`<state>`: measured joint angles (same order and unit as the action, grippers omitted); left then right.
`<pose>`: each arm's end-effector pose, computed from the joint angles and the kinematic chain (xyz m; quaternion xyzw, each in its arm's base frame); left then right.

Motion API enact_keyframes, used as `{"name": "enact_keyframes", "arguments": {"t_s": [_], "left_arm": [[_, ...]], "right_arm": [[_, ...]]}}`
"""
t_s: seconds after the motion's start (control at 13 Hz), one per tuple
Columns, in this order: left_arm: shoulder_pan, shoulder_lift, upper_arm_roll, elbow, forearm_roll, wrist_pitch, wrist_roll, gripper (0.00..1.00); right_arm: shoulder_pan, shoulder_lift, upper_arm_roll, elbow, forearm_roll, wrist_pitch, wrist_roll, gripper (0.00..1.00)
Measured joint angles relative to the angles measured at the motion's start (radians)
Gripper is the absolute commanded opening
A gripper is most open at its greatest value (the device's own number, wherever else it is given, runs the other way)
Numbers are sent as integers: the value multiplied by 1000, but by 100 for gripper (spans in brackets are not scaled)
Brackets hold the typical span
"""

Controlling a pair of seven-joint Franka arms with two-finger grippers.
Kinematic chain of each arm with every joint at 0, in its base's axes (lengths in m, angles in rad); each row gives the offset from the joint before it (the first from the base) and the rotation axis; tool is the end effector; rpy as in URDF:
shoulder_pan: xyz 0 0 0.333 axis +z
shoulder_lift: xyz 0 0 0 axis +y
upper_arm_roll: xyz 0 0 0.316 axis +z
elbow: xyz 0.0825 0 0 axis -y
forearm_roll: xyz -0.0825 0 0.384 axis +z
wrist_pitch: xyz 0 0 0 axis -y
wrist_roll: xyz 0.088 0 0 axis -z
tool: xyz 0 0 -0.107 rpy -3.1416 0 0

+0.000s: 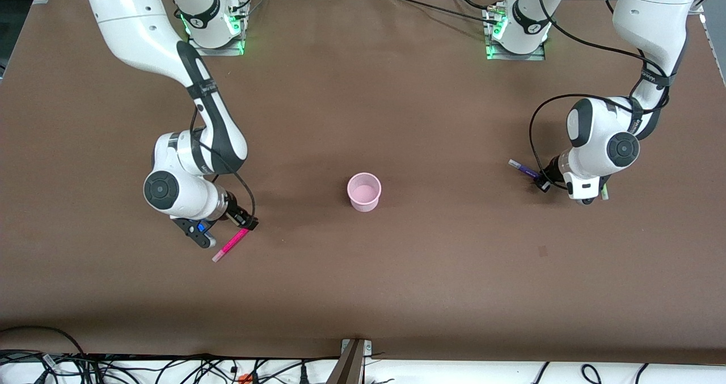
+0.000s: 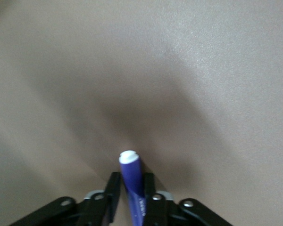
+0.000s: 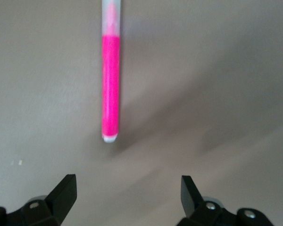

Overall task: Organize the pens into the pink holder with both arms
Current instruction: 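Lower the right gripper onto the pink marker and close it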

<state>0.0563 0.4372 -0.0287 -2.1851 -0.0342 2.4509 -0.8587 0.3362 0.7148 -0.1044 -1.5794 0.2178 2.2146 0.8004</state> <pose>0.5390 0.0144 0.1716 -0.8935 -0.4406 0.0847 0.0200 0.6694 0.1750 0.2138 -0.9404 0.3343 0.0564 0.0254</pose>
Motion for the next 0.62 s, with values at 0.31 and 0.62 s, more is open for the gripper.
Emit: {"name": "enact_keyframes", "arguments": {"t_s": [0.31,0.62], "left_arm": [[-1,-5,-3,4,0,1,0,0],[-4,-56,-26,33,0,-10,-1,0]], "right_arm": [[-7,60,-1,27,0,103,-29,74],[-9,102,-3,67,0,117,-33,42]]}}
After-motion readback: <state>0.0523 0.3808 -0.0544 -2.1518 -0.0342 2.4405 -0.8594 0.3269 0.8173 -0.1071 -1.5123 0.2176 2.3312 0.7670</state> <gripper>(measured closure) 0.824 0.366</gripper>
